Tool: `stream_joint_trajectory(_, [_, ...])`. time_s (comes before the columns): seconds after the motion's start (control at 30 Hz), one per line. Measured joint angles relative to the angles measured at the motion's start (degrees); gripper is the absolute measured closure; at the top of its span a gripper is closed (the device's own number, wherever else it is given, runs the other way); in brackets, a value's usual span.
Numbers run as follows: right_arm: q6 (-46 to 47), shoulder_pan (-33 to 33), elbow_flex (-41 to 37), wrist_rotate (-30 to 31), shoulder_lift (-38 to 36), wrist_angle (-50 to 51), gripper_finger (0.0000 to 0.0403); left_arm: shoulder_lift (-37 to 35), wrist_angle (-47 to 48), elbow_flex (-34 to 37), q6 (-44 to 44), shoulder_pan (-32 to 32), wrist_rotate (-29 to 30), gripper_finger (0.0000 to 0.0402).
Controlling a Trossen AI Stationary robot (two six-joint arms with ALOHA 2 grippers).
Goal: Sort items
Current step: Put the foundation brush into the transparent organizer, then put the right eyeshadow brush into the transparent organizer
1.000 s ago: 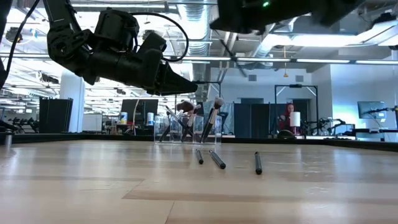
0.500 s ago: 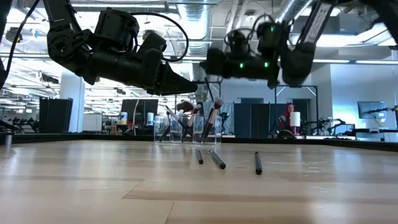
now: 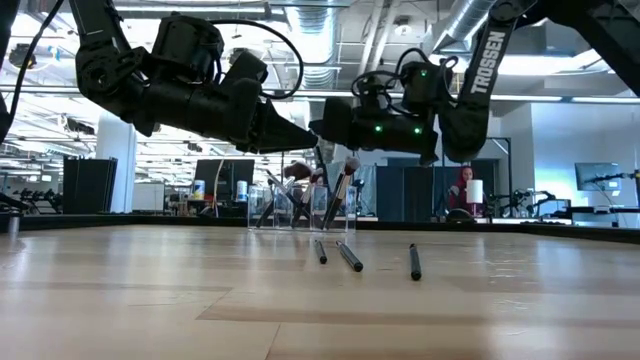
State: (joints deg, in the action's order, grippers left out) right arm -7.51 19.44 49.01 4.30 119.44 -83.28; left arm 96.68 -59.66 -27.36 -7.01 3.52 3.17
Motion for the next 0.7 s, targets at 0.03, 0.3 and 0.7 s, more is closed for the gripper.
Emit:
stream_joint_trajectory(0.03, [0.0,-0.1,0.0,0.1,0.0,0.3,0.0388,0.0,0.0,0.0,0.0,0.0,0.0,0.0266])
stream_joint_trajectory(0.3, [-0.3,-0.8,0.0,0.5,-0.2,0.1,0.0317,0.0,0.0,0.0,0.0,0.0,0.0,0.0266])
stream_joint_trajectory(0.7, [-3.0,-9.3,0.0,0.7,-13.4,12.4,0.0250,0.0,-0.6,0.0,0.0,0.0,0.0,0.0266])
